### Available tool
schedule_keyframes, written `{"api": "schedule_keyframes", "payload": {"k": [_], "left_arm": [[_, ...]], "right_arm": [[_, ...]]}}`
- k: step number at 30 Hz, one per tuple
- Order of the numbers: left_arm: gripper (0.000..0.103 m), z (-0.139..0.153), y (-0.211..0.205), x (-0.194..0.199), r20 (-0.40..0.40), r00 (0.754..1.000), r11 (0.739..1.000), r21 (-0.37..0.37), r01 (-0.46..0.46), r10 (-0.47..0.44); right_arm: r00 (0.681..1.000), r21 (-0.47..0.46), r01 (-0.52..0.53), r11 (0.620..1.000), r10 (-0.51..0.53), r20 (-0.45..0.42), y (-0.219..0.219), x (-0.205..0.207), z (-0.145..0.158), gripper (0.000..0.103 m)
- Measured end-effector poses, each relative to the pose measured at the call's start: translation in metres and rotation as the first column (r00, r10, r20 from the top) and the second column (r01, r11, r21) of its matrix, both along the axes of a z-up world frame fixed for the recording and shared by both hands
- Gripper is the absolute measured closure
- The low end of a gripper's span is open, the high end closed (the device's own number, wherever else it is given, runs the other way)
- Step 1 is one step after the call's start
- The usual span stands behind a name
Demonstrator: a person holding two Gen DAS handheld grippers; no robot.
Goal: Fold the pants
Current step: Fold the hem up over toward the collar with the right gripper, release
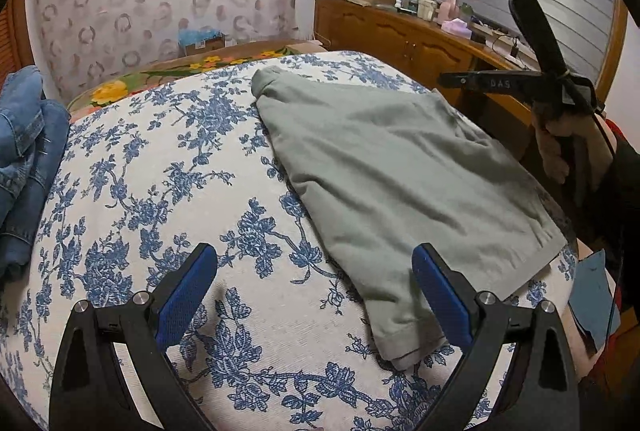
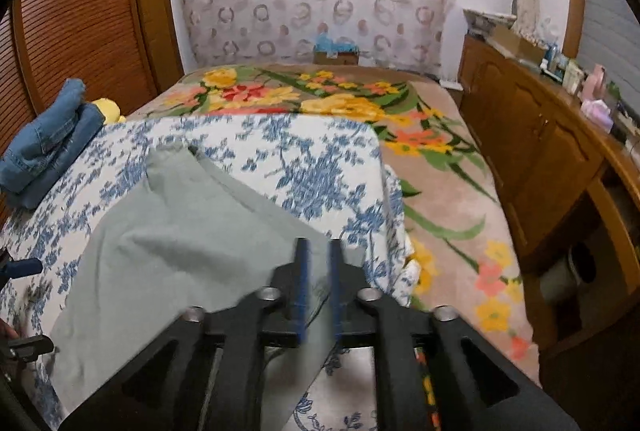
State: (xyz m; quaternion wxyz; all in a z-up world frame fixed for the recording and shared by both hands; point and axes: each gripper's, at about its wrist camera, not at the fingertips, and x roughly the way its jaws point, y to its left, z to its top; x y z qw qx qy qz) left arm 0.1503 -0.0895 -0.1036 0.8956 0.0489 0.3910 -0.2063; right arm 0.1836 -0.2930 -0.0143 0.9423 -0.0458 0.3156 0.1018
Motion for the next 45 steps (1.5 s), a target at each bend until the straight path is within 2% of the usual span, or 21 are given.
{"api": "schedule_keyframes", "payload": {"k": [1,11,14,16,19,22,27,34,38,39,43,45], "left_arm": [[0.005,-0.002,-0.001,0.001,-0.002,1.0,1.0,0.003,0.001,-0.001],[0.005,-0.011,-0.002,0.006,-0.049,0.999,1.0,0.008,-0.005,0.005],[0.005,-0.013,0.0,0.008,-0.064,0.998,1.0,0.002,-0.012,0.013],[0.005,-0.013,0.0,0.009,-0.064,0.998,1.0,0.002,-0.016,0.016],[0.005,-0.014,0.0,0.009,-0.064,0.998,1.0,0.006,-0.016,0.016],[0.005,-0.014,0.0,0.009,-0.063,0.998,1.0,0.008,-0.016,0.016],[0.005,-0.015,0.0,0.01,-0.063,0.998,1.0,0.014,-0.016,0.017],[0.005,-0.015,-0.001,0.01,-0.063,0.998,1.0,0.017,-0.016,0.017],[0.005,-0.017,-0.005,0.009,-0.06,0.998,0.999,0.049,-0.011,0.014],[0.005,-0.017,-0.006,0.009,-0.059,0.998,0.998,0.061,-0.009,0.013],[0.004,-0.017,-0.007,0.008,-0.058,0.998,0.998,0.069,-0.005,0.009],[0.004,-0.017,-0.007,0.008,-0.058,0.998,0.997,0.071,-0.006,0.01]], "right_arm": [[1.0,0.006,-0.006,1.0,0.006,-0.005,-0.003,0.002,-0.002,0.077],[0.995,0.029,0.036,0.999,-0.033,-0.097,-0.017,0.025,-0.015,0.076],[0.994,0.041,0.042,0.998,-0.037,-0.101,-0.019,0.027,-0.014,0.077],[0.995,0.034,0.03,0.999,-0.027,-0.099,-0.02,0.027,-0.013,0.093],[0.997,0.039,0.005,0.999,-0.002,-0.076,-0.017,0.026,-0.011,0.098],[0.999,0.064,0.015,0.998,-0.013,-0.031,-0.022,0.022,-0.003,0.099],[0.998,0.034,0.051,0.998,-0.052,0.03,-0.027,0.019,0.013,0.099],[0.995,-0.066,0.099,0.993,-0.1,-0.001,-0.018,0.034,-0.001,0.099],[0.993,-0.052,0.109,0.993,-0.111,-0.031,-0.014,0.043,-0.004,0.099],[0.993,-0.047,0.109,0.993,-0.111,-0.03,-0.014,0.043,-0.003,0.098],[0.993,-0.067,0.116,0.991,-0.118,-0.015,-0.013,0.038,0.0,0.078],[0.994,-0.059,0.11,0.992,-0.111,-0.005,-0.014,0.03,0.002,0.075]]}}
